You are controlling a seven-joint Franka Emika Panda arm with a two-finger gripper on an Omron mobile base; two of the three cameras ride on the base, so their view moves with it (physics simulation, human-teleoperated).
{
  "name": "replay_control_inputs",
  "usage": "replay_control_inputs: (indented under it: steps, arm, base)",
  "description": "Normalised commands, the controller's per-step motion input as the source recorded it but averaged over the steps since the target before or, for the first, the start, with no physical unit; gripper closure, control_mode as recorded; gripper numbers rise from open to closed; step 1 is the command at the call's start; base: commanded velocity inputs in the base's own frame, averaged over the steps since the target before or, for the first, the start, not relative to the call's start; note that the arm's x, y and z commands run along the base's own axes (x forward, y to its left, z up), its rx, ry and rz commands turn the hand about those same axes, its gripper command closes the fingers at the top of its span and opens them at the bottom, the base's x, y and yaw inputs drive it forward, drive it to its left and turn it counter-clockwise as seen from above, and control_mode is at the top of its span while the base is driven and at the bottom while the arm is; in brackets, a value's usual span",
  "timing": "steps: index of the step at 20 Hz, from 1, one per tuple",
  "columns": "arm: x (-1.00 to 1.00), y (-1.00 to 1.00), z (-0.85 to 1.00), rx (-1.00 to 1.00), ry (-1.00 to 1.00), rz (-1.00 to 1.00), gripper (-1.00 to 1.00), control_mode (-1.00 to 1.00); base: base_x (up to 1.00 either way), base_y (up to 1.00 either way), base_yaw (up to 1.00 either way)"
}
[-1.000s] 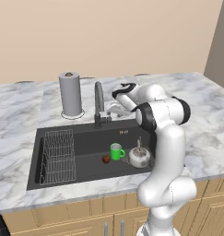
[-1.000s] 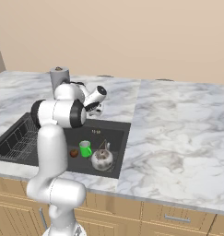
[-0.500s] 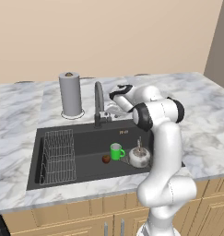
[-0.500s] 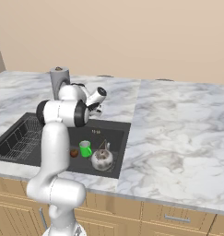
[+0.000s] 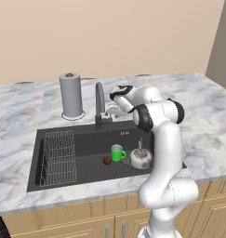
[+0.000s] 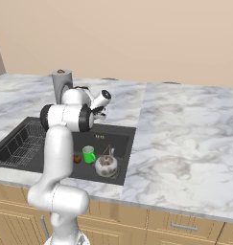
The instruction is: Pick the kettle and mug and place them in the sink. Then turn on the water.
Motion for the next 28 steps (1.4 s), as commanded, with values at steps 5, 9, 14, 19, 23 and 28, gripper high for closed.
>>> replay_control_inputs:
  steps: [5, 9, 14, 19, 23, 28]
  arm:
    - [0.14, 0.05, -0.17, 0.00, 0.00, 0.00, -1.00, -1.00]
    - [0.08, 0.05, -0.23, 0.00, 0.00, 0.00, 1.00, -1.00]
    - [0.01, 0.07, -0.46, 0.00, 0.02, 0.00, 1.00, -1.00]
    - [0.00, 0.02, -0.46, 0.00, 0.00, 0.00, 1.00, -1.00]
    - [0.00, 0.01, -0.37, 0.00, 0.01, 0.00, 1.00, -1.00]
    - [0.03, -0.13, -0.26, -0.02, 0.01, -0.01, 1.00, -1.00]
  base:
    - [0.00, 0.00, 0.00]
    - [0.00, 0.00, 0.00]
    - [0.00, 0.00, 0.00]
    - [0.00, 0.00, 0.00]
    - [0.00, 0.00, 0.00]
    - [0.00, 0.00, 0.00]
